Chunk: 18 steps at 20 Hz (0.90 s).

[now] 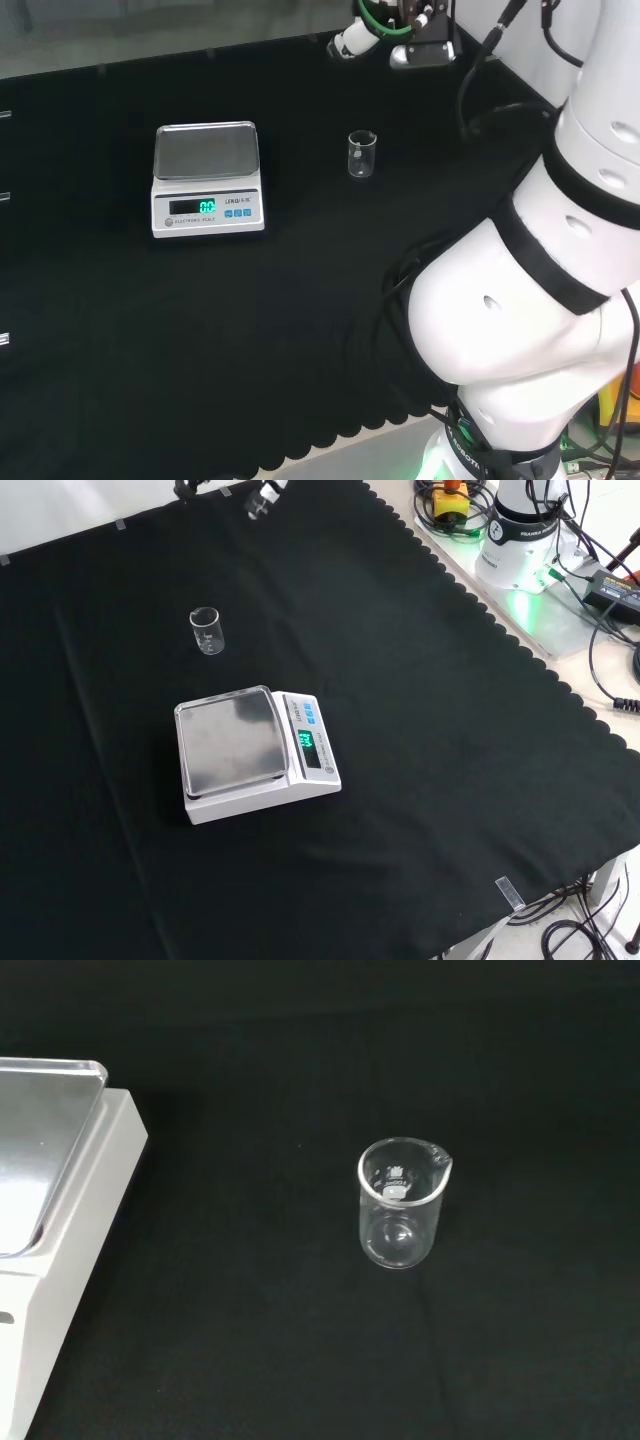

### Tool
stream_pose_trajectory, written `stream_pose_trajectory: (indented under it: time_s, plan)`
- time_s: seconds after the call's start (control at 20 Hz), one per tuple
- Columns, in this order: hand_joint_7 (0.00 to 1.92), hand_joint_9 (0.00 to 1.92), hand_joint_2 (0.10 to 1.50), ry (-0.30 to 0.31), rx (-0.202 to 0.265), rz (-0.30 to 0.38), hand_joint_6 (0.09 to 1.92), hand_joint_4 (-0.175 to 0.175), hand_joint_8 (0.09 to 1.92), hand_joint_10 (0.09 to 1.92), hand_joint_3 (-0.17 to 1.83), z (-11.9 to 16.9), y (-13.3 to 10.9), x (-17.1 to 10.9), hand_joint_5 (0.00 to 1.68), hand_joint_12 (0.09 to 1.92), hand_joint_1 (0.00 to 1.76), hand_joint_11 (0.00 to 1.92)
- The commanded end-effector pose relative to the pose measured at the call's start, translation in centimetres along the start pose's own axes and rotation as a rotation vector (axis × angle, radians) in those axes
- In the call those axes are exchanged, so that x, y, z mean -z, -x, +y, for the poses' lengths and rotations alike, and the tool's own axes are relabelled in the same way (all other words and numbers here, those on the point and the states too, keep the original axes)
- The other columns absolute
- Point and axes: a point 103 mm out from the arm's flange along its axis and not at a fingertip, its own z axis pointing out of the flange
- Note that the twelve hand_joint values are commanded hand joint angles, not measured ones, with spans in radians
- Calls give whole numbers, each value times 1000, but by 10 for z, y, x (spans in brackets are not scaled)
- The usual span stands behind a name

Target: Pick up the beaker.

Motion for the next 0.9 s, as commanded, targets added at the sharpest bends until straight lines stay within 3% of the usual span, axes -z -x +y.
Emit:
stream_pose_trajectory:
  time_s: [0.05, 0.15, 0.25, 0.65, 0.9]
  plan:
    - [88, 199, 877, -6, -1, -19, 87, -80, 817, 919, 357, 30, -5, -22, 306, 1428, 465, 303]
    - [91, 200, 877, -4, -9, -112, 87, -81, 818, 919, 358, 37, -8, -32, 307, 1428, 467, 303]
    - [97, 202, 877, -1, -15, -153, 87, -82, 820, 920, 359, 45, -8, -44, 307, 1429, 469, 303]
    - [112, 206, 872, -46, -33, -60, 87, -82, 822, 917, 362, 64, 1, -78, 311, 1433, 478, 288]
    - [113, 206, 869, -66, -26, -52, 87, -82, 818, 914, 366, 77, -2, -92, 311, 1458, 478, 241]
